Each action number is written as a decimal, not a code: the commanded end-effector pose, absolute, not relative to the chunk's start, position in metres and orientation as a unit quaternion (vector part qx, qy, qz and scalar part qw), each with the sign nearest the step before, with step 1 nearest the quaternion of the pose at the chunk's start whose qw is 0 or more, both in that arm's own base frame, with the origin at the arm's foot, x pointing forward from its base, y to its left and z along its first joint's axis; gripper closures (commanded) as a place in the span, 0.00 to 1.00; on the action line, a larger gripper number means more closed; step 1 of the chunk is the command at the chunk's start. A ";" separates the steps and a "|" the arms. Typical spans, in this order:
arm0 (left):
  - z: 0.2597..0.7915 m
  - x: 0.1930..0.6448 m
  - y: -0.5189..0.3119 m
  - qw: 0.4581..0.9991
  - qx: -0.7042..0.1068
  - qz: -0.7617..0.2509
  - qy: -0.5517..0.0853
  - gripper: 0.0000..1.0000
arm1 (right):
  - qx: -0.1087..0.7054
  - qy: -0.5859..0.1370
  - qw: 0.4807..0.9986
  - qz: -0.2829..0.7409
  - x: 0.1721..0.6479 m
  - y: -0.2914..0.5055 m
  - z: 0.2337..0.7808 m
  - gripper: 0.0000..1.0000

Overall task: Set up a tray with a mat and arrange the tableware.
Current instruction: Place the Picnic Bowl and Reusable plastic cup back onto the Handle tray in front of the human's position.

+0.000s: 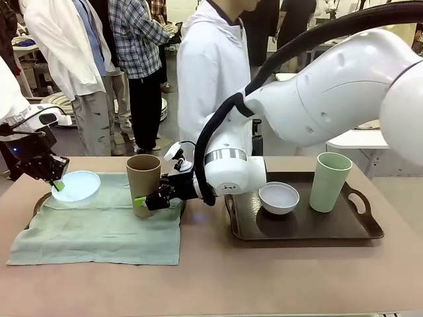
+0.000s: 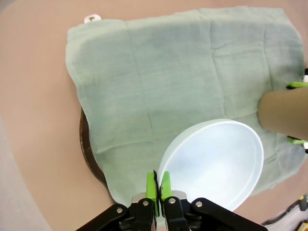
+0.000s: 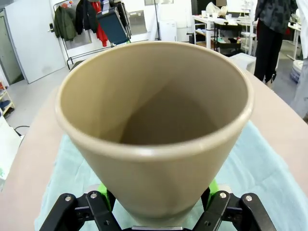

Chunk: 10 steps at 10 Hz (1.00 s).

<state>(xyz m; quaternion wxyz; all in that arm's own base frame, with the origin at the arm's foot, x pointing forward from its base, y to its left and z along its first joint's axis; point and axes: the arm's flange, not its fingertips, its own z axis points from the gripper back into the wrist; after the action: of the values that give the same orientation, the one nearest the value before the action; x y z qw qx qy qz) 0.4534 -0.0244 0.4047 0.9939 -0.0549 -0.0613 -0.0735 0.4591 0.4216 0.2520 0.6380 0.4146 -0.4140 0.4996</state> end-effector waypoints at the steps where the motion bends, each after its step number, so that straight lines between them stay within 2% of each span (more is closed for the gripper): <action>1: 0.393 0.457 -0.025 0.993 -0.066 -0.076 -0.059 0.96 | 0.409 -0.419 0.631 0.509 0.466 0.426 0.252 0.18; 8: 0.365 0.470 -0.032 0.995 -0.076 -0.064 -0.031 0.96 | 0.396 -0.415 0.632 0.522 0.466 0.427 0.247 0.18; 9: 0.366 0.469 -0.031 0.995 -0.075 -0.060 -0.025 0.43 | 0.393 -0.411 0.632 0.526 0.465 0.428 0.247 0.18; 10: 0.367 0.469 -0.031 0.995 -0.076 -0.058 -0.021 0.36 | 0.389 -0.403 0.636 0.530 0.465 0.429 0.246 0.00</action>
<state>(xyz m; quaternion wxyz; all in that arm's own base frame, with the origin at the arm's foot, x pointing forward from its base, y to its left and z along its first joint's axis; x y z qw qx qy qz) 0.4661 -0.0304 0.3641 0.9954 -0.0635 -0.0264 -0.0660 0.4625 0.4236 0.2533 0.6308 0.4039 -0.4134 0.5178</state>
